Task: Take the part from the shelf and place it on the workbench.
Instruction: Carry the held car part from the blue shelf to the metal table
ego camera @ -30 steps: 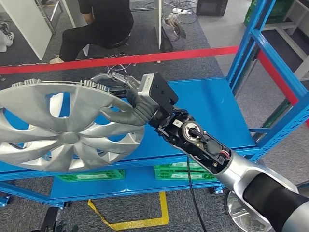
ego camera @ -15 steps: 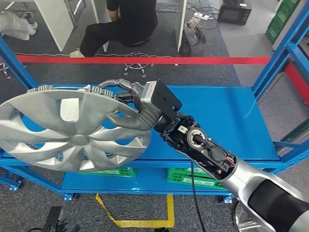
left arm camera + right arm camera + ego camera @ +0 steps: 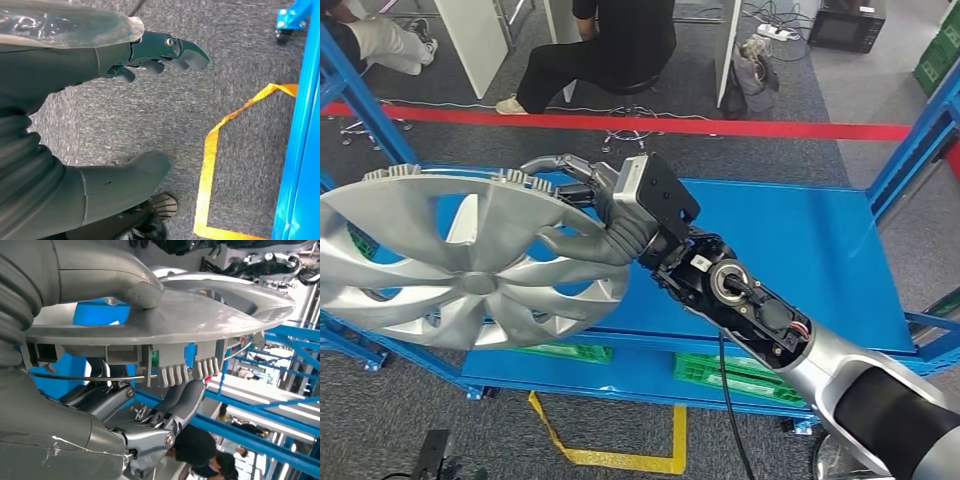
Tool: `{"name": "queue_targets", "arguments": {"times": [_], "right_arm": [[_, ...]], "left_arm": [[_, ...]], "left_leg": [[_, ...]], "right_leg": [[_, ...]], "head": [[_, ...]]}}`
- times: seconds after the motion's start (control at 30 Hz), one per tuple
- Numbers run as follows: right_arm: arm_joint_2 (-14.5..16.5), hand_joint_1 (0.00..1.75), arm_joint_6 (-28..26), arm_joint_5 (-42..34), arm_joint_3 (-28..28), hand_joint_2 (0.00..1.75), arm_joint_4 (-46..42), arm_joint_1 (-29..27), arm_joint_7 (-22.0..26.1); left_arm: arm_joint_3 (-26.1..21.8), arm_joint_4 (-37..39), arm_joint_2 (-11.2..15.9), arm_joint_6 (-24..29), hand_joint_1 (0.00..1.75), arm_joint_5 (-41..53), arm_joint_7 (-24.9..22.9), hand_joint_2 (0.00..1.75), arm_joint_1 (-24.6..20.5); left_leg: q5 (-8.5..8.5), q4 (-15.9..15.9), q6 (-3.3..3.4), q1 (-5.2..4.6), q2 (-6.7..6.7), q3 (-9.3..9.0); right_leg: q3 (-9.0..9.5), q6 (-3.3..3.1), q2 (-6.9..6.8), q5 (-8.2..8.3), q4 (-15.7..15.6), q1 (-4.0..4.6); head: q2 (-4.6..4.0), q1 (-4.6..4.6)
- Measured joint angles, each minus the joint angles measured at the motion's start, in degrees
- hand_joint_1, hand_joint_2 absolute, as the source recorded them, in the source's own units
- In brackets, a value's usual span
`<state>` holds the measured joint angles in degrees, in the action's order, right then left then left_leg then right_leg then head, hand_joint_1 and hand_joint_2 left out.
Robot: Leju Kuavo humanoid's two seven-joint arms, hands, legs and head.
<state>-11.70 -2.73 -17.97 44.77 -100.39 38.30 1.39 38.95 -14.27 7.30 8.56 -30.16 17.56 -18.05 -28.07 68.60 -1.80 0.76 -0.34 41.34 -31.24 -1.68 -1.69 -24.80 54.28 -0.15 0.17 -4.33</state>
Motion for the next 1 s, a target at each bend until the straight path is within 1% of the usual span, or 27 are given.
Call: {"name": "queue_targets", "arguments": {"times": [0.03,0.07,0.1,0.13,0.17,0.23,0.27,0.3,0.33,0.4,0.43,0.47,0.5,0.53,0.57,0.6,0.63,0.67,0.7,0.77,0.8,0.83,0.87,0.9,0.93,0.97,1.0], "right_arm": [[0.0,1.75,-0.1,-0.1,0.1,1.75,0.0,0.2,0.0],[0.0,1.75,-0.2,-0.2,0.1,1.75,0.0,0.5,0.0],[0.0,1.75,-0.2,-0.3,0.2,1.75,0.0,0.8,0.1],[0.0,1.75,-0.2,-0.3,0.2,1.75,0.0,1.0,0.3],[0.0,1.75,-0.2,-0.3,0.2,1.75,0.1,1.2,0.6],[0.0,1.75,0.0,-0.2,0.2,1.75,0.2,1.4,1.1],[0.0,1.75,0.2,-0.1,0.2,1.75,0.3,1.4,1.3],[0.0,1.75,0.5,0.1,0.2,1.75,0.4,1.4,1.6],[0.0,1.75,0.8,0.4,0.2,1.75,0.5,1.4,1.8],[0.0,1.75,1.3,0.8,0.2,1.75,0.8,1.4,2.2],[0.0,1.75,1.5,1.0,0.2,1.75,0.9,1.3,2.3],[0.0,1.75,1.6,1.1,0.2,1.75,1.1,1.2,2.3],[0.0,1.75,1.7,1.2,0.2,1.75,1.2,1.1,2.3],[0.0,1.75,1.8,1.3,0.2,1.75,1.4,1.1,2.4],[0.0,1.75,1.9,1.4,0.2,1.75,1.5,1.1,2.4],[0.0,1.75,1.9,1.4,0.2,1.75,1.5,1.1,2.5],[0.0,1.75,2.0,1.5,0.2,1.75,1.6,1.2,2.6],[0.0,1.75,2.0,1.5,0.1,1.75,1.6,1.2,2.7],[0.0,1.75,2.0,1.5,0.1,1.75,1.6,1.3,2.7],[0.0,1.75,2.0,1.6,0.1,1.75,1.7,1.3,2.8],[0.0,1.75,2.0,1.6,0.1,1.75,1.7,1.3,2.8],[0.0,1.75,2.0,1.6,0.1,1.75,1.7,1.4,2.8],[0.0,1.75,2.0,1.6,0.1,1.75,1.6,1.4,2.8],[0.0,1.75,2.0,1.6,0.1,1.75,1.6,1.5,2.9],[0.0,1.75,2.0,1.6,0.1,1.75,1.7,1.5,2.9],[0.0,1.75,2.0,1.6,0.1,1.75,1.7,1.4,2.9],[0.0,1.75,2.0,1.6,0.1,1.75,1.8,1.4,2.9]], "left_arm": [[0.0,0.0,0.0,0.0,0.00,-0.1,0.0,1.75,0.0],[0.0,0.0,0.1,-0.1,0.00,-0.2,0.1,1.75,-0.2],[0.0,0.0,0.1,-0.2,0.00,-0.3,0.1,1.75,-0.3],[0.0,0.0,0.2,-0.3,0.00,-0.4,0.1,1.75,-0.4],[0.0,0.0,0.2,-0.4,0.00,-0.4,0.2,1.75,-0.5],[0.0,0.0,0.2,-0.5,0.00,-0.4,0.1,1.75,-0.5],[0.0,0.0,0.3,-0.5,0.00,-0.4,0.1,1.75,-0.5],[0.0,0.0,0.3,-0.5,0.00,-0.4,0.1,1.75,-0.5],[0.0,0.0,0.4,-0.5,0.00,-0.4,0.1,1.75,-0.5],[0.0,0.0,0.4,-0.5,0.00,-0.3,0.1,1.75,-0.6],[0.0,0.0,0.4,-0.5,0.00,-0.3,0.1,1.75,-0.5],[0.0,0.0,0.4,-0.5,0.00,-0.2,0.1,1.75,-0.5],[0.0,0.0,0.4,-0.5,0.00,-0.2,0.1,1.75,-0.4],[0.0,0.0,0.4,-0.5,0.00,-0.1,0.1,1.75,-0.4],[0.0,0.0,0.4,-0.5,0.00,-0.1,0.1,1.75,-0.4],[0.0,0.0,0.3,-0.5,0.00,0.0,0.1,1.75,-0.4],[0.0,0.0,0.3,-0.6,0.00,0.1,0.0,1.75,-0.4],[0.0,0.0,0.3,-0.6,0.00,0.1,0.0,1.75,-0.4],[0.0,0.0,0.3,-0.6,0.00,0.2,-0.1,1.75,-0.4],[0.0,0.0,0.4,-0.7,0.00,0.3,-0.1,1.75,-0.2],[0.0,0.0,0.4,-0.7,0.00,0.3,-0.1,1.75,-0.2],[0.0,0.0,0.5,-0.7,0.00,0.3,-0.1,1.75,-0.2],[0.0,0.0,0.5,-0.7,0.00,0.3,-0.1,1.75,-0.3],[0.0,0.0,0.6,-0.7,0.00,0.3,-0.1,1.75,-0.4],[0.0,0.0,0.6,-0.7,0.00,0.3,-0.1,1.75,-0.4],[0.0,0.0,0.6,-0.7,0.00,0.3,-0.1,1.75,-0.4],[0.0,0.0,0.6,-0.8,0.00,0.3,-0.1,1.75,-0.3]], "left_leg": [[2.12,-4.0,0.07,0.06,0.57,-1.90],[3.71,-8.2,0.20,-0.08,1.67,-3.94],[4.84,-11.5,0.49,-0.27,2.38,-5.50],[5.29,-13.5,0.82,-0.48,2.95,-6.40],[5.17,-14.1,1.15,-0.71,3.02,-6.59],[5.24,-14.1,1.82,-0.79,1.93,-6.59],[5.28,-14.2,2.12,-0.75,1.46,-6.73],[5.33,-14.4,2.49,-0.69,1.01,-6.87],[5.38,-14.5,2.78,-0.63,0.58,-7.02],[5.35,-14.5,3.15,-0.72,-0.33,-7.06],[5.33,-14.5,3.21,-0.81,-0.83,-7.07],[5.32,-14.4,3.25,-0.88,-1.35,-7.09],[5.31,-14.4,3.26,-0.93,-1.96,-7.13],[5.29,-14.3,3.23,-0.95,-2.60,-7.19],[5.25,-14.2,3.18,-0.93,-3.22,-7.21],[5.24,-14.1,3.08,-0.95,-3.77,-7.13],[5.26,-14.0,2.91,-0.89,-4.25,-6.95],[5.35,-14.0,2.67,-0.76,-4.67,-6.70],[5.49,-14.0,2.38,-0.63,-5.06,-6.47],[5.81,-14.2,1.74,-0.43,-5.93,-6.32],[5.60,-14.0,1.47,-0.49,-5.74,-6.21],[4.87,-13.0,1.17,-0.60,-4.86,-5.74],[3.57,-10.8,0.82,-0.70,-3.54,-4.73],[1.83,-7.5,0.51,-0.67,-2.01,-3.25],[0.02,-3.6,0.19,-0.59,-0.96,-1.35],[-1.37,0.2,-0.10,-0.44,-0.45,0.54],[-1.91,2.5,-0.31,-0.25,-0.24,1.66]], "right_leg": [[0.03,0.12,-0.36,-0.10,0.1,0.00],[0.04,0.29,-0.69,-0.22,0.1,0.09],[0.01,0.51,-1.00,-0.36,0.2,0.25],[0.01,0.74,-1.29,-0.49,0.3,0.40],[0.04,0.97,-1.61,-0.62,0.3,0.56],[0.16,1.54,-2.45,-0.96,0.4,0.57],[0.00,1.86,-2.46,-1.51,0.8,0.46],[-0.64,2.14,-1.97,-2.60,2.3,0.33],[-1.97,2.34,-1.11,-4.24,5.1,0.23],[-5.90,2.48,0.78,-7.98,13.8,0.12],[-7.67,2.48,1.18,-9.04,17.3,0.12],[-8.65,2.42,1.38,-9.11,19.1,0.12],[-8.43,2.27,1.51,-7.90,18.2,0.13],[-7.07,2.03,1.80,-5.68,14.8,0.13],[-5.18,1.72,2.62,-3.32,10.3,0.13],[-3.27,1.45,3.72,-1.46,6.1,0.08],[-1.82,1.30,4.69,-0.43,2.9,0.05],[-1.13,1.23,5.36,-0.24,1.5,0.09],[-0.82,1.23,5.43,-0.35,1.2,0.13],[-0.60,1.02,4.70,-0.25,0.9,0.23],[-0.34,0.77,4.19,-0.08,0.6,0.11],[-0.11,0.47,3.64,0.14,0.2,-0.01],[0.10,0.19,3.05,0.32,-0.2,-0.09],[0.23,0.00,2.48,0.45,-0.4,-0.12],[0.21,-0.09,1.97,0.47,-0.4,-0.09],[0.16,-0.10,1.40,0.45,-0.4,-0.05],[0.12,-0.10,0.84,0.44,-0.4,-0.04]], "head": [[0.00,0.02],[0.00,0.07],[0.00,0.07],[0.00,0.05],[0.00,0.00],[0.00,-0.09],[0.00,-0.14],[0.00,-0.18],[0.00,-0.31],[0.00,-0.55],[0.00,-0.66],[0.00,-0.68],[0.00,-0.71],[0.00,-0.74],[0.00,-0.79],[0.00,-0.73],[0.00,-0.67],[0.00,-0.64],[0.00,-0.64],[0.00,-0.84],[0.00,-0.81],[0.00,-0.60],[0.00,-0.39],[0.00,-0.20],[0.00,-0.06],[0.00,-0.06],[0.00,-0.06]]}}
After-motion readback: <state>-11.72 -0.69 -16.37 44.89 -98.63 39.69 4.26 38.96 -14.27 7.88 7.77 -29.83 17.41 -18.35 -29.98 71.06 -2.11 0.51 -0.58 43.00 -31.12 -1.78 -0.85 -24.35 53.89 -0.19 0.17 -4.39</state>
